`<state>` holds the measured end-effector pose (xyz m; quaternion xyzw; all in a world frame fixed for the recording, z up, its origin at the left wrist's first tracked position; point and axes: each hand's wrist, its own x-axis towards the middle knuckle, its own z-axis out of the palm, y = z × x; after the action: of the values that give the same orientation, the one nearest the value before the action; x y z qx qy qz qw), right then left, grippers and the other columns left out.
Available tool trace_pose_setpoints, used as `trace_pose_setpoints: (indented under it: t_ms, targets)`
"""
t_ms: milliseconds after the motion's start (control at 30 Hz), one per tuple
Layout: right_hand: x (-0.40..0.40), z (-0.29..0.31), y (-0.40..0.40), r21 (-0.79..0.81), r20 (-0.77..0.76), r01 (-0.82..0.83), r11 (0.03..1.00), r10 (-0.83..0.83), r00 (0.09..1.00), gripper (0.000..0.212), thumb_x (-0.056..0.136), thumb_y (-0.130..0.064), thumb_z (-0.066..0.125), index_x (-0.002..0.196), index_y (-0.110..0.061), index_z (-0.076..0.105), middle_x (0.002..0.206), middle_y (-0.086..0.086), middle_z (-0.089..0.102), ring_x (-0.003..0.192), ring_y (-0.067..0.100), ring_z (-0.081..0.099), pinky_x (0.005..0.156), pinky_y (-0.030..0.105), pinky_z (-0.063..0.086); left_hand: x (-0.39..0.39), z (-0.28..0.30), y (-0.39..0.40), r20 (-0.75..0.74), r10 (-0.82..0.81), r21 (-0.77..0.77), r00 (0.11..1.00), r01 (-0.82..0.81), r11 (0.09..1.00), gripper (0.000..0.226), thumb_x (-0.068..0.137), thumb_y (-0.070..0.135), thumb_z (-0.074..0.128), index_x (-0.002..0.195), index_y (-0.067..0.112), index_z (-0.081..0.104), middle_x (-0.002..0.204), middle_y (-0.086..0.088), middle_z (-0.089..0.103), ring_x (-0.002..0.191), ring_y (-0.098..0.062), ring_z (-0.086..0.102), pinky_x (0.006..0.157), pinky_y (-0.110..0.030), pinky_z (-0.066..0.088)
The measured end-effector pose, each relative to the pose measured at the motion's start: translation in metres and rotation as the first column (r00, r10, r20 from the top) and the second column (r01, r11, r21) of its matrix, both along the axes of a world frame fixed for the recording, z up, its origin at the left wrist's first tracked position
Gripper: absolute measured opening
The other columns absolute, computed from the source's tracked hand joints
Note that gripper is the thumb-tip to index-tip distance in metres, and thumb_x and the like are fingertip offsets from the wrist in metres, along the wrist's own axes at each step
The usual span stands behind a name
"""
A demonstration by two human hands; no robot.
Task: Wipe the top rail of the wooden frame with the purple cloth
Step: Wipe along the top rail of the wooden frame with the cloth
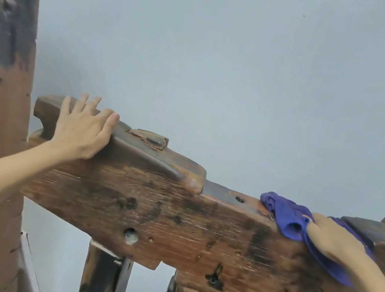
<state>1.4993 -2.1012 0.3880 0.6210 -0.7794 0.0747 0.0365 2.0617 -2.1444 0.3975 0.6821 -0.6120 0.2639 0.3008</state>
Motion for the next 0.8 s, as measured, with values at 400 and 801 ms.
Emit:
trace_pose_setpoints:
  t_ms: [400, 801]
  targets:
    - [0.248, -0.021, 0.012, -0.459, 0.521, -0.132, 0.879, 0.387, 0.761, 0.047, 0.106, -0.052, 0.023, 0.101, -0.031, 0.064, 0.085, -0.019, 0.061, 0.087, 0.026, 0.058, 0.077, 0.04, 0.039, -0.003, -0.014, -0.009, -0.291, -0.001, -0.304, 0.957, -0.091, 0.948, 0.049, 0.101, 0.042, 0.023, 0.139, 0.014, 0.039, 0.156, -0.028, 0.023, 0.148, -0.042, 0.017, 0.115, -0.064, 0.015]
    - [0.373, 0.036, -0.061, -0.237, 0.182, -0.763, 0.601, 0.799, 0.573, 0.053, 0.107, -0.054, 0.019, 0.159, -0.048, 0.011, 0.169, -0.02, -0.001, 0.154, 0.002, -0.004, 0.123, 0.038, 0.005, 0.024, -0.024, -0.024, -0.774, -0.356, -0.556, 0.524, -0.293, 0.778, 0.05, 0.099, 0.035, 0.03, 0.143, 0.014, 0.042, 0.146, -0.006, 0.047, 0.132, -0.02, 0.04, 0.102, -0.036, 0.033]
